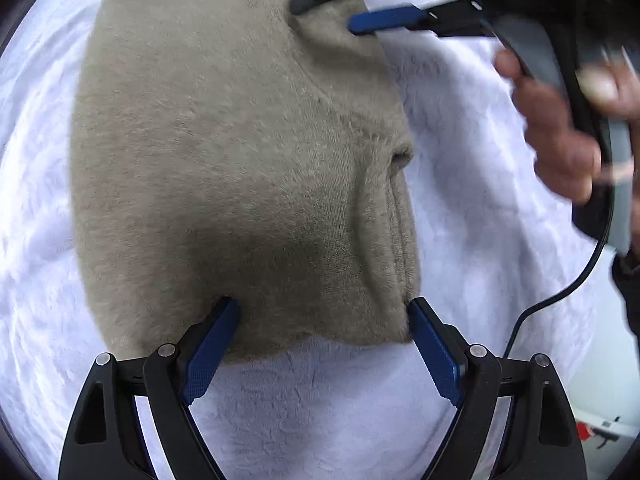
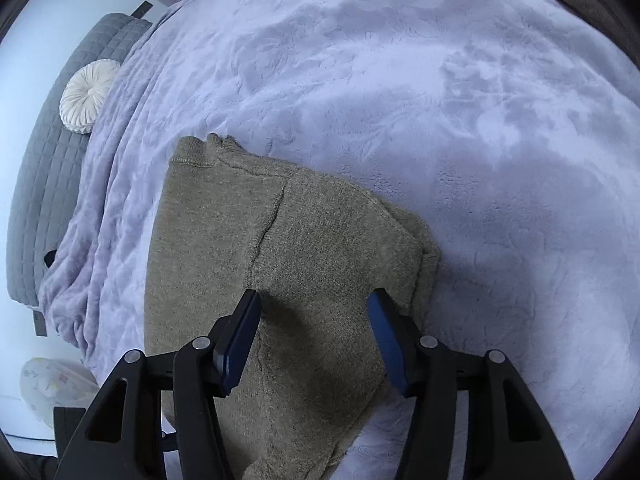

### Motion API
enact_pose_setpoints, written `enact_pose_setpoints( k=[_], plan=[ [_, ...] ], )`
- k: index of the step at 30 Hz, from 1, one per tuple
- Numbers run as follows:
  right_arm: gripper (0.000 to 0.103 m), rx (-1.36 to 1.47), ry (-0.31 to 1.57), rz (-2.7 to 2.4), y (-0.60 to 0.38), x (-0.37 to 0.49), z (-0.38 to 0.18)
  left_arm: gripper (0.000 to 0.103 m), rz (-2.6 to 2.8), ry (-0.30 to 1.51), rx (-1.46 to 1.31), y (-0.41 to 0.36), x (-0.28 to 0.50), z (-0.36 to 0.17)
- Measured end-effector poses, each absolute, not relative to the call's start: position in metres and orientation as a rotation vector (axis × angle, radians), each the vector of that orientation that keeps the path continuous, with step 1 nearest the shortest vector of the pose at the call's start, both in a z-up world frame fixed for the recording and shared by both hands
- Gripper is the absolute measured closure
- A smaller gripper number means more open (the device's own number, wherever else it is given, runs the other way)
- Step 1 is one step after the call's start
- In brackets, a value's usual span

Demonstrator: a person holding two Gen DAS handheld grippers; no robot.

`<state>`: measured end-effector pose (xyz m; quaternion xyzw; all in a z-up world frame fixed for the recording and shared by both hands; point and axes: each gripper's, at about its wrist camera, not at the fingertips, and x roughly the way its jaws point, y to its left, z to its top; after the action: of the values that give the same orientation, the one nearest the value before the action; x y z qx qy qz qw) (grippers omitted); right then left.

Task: Fold small clothes
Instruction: 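Open both grippers to release the folded side onto the sweater, then move both open grippers to the other side edge of the sweater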

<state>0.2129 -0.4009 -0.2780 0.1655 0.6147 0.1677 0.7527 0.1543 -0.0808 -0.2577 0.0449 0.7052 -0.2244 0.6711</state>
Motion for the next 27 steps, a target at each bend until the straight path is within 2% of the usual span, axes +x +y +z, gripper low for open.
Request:
enact_pose_setpoints(
  k=[6,15,22,27],
  plan=[
    [0.042,0.284,1.291,0.508,-0.378,0.164,-0.245,0.016,-0.485,1.488,0.197,-0.053,0.168,-0.227],
    [0.043,-0.052,1.322,0.540,-0.331,0.112,-0.274,0.016,-0.434,1.511,0.248,-0.024,0.151,-0.229],
    [0.043,-0.314,1.334,0.420,-0.323,0.093,-0.271,0.016,-0.398,1.506,0.259,-0.001,0.148,-0.233],
    [0.042,-0.128,1.272,0.445,-0.322,0.080,-0.237,0.016,-0.396,1.484,0.267,0.011,0.145,-0.236]
  ],
)
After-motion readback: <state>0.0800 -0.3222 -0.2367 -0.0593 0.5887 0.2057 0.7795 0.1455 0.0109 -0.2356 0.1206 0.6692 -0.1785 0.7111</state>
